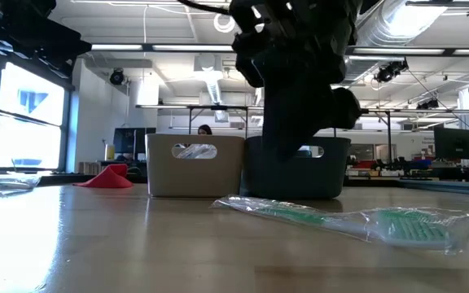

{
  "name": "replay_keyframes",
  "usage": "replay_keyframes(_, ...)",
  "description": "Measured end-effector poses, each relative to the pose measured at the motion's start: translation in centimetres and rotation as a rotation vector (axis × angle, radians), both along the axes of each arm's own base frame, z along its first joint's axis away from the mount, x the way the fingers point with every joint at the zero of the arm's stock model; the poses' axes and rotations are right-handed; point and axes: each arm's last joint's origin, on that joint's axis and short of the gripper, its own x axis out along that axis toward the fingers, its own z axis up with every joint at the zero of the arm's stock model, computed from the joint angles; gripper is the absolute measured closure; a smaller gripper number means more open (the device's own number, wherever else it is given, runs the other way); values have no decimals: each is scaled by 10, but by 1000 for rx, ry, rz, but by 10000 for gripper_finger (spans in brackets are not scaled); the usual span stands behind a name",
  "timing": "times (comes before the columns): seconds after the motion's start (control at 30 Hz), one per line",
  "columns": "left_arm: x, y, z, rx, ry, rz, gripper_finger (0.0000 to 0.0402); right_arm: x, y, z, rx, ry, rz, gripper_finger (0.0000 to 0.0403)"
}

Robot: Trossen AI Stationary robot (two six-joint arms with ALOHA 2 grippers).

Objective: Pick & Place Toothbrushes
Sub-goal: Put the green toothbrush into the blue bin

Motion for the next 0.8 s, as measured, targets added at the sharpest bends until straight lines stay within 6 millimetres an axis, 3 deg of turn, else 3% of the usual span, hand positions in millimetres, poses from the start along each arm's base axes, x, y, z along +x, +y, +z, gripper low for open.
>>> replay_keyframes(0.23,0,0,0,-3,0,0,277,2,20,9,-51,-93,0,302)
replay_keyframes(0.5,0,0,0,-22,1,1,277,26,38,27,-102,-142,54,302)
replay_keyframes(0.8,0,0,0,-22,1,0,277,23,32,8,-101,57,-10,302)
